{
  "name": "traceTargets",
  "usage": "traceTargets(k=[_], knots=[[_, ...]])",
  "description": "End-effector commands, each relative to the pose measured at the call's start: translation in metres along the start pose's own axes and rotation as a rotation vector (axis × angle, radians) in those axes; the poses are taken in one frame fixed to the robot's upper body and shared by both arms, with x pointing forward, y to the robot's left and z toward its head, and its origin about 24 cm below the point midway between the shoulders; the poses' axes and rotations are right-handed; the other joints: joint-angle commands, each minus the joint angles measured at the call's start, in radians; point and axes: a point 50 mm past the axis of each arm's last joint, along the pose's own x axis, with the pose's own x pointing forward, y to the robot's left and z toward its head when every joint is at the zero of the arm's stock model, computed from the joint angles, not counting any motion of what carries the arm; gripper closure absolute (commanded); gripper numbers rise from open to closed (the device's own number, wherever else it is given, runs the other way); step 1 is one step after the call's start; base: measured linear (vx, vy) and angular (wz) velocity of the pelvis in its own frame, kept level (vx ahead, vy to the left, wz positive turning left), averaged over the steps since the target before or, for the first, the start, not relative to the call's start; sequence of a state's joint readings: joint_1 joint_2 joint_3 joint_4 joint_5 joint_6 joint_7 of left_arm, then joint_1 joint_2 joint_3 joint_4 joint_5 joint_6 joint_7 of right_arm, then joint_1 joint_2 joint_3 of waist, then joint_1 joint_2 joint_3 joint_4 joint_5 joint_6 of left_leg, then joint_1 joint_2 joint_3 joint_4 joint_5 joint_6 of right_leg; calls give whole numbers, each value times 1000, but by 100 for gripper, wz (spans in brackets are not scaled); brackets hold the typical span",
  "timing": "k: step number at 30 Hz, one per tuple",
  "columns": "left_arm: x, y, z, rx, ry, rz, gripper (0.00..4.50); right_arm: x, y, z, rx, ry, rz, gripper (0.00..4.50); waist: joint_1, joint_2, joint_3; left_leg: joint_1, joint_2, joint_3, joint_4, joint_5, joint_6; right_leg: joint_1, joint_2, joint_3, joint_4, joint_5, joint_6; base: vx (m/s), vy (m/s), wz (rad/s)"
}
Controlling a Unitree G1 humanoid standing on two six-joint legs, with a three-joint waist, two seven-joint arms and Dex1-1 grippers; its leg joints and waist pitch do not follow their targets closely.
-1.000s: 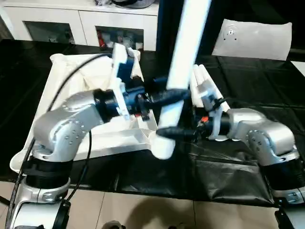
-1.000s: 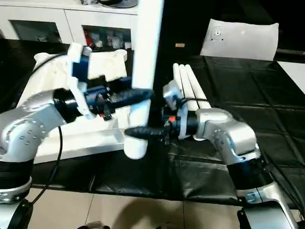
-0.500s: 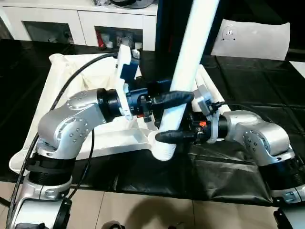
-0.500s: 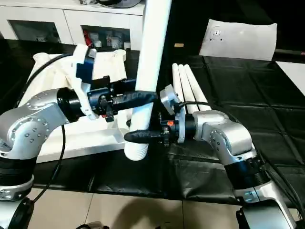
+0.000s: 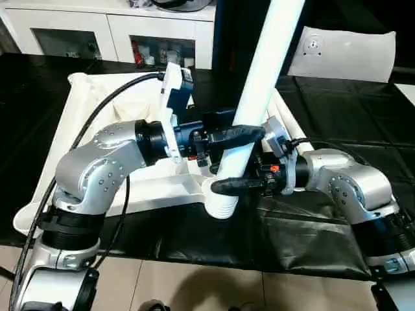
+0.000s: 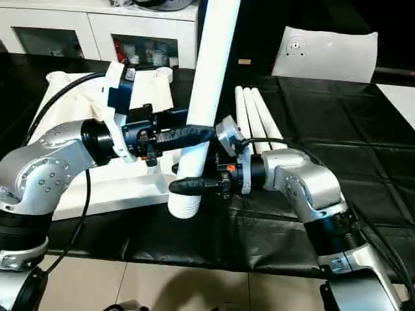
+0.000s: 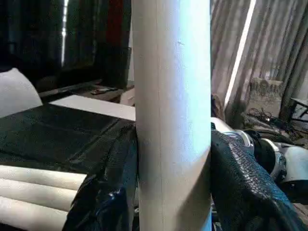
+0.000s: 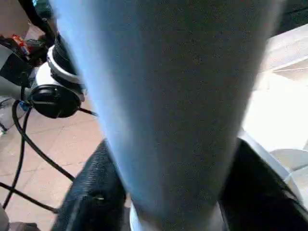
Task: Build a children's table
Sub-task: Pick table leg
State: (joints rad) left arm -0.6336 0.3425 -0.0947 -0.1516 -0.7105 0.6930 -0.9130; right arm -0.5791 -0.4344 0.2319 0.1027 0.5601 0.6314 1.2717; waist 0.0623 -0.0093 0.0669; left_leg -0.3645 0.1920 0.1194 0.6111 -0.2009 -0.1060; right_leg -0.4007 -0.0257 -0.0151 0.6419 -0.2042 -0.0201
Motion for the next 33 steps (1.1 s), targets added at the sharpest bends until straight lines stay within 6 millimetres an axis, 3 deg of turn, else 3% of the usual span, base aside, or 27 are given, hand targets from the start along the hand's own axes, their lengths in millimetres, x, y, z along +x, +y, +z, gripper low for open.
traceTargets(k=[1,7,9,14,21,24,33], knots=[[4,-3,8,43,0,-31,267,1,-2,3,-4,7,-1,154,5,-8,-77,-7,8,24,-55,-29,21,75,-71,33,-73,-68,-202,0,0,0],[2,-7,7,33,12,-66,267,0,-1,3,4,11,7,130,5,-7,-77,-6,9,23,-56,-29,20,73,-71,33,-72,-72,-201,0,0,0],[1,-8,7,36,21,-76,267,0,-1,3,8,11,11,167,5,-7,-77,-6,9,23,-57,-29,20,73,-71,33,-72,-71,-202,0,0,0],[-1,-6,7,39,30,-74,267,-1,-1,3,2,16,9,208,5,-6,-76,-6,9,23,-57,-37,17,73,-71,33,-73,-83,-200,0,0,0],[-1,-6,8,48,40,-80,268,-2,0,2,0,32,16,210,4,-5,-76,-6,9,24,-57,-44,13,72,-71,33,-75,-99,-196,0,0,0],[0,-5,9,50,35,-76,268,-1,0,2,4,30,18,240,5,-7,-76,-6,9,24,-57,-40,14,72,-70,33,-74,-89,-197,0,0,0],[0,-4,9,44,37,-65,268,1,0,1,12,23,25,251,5,-5,-77,-6,9,23,-56,-41,14,73,-70,33,-74,-89,-197,0,0,0]])
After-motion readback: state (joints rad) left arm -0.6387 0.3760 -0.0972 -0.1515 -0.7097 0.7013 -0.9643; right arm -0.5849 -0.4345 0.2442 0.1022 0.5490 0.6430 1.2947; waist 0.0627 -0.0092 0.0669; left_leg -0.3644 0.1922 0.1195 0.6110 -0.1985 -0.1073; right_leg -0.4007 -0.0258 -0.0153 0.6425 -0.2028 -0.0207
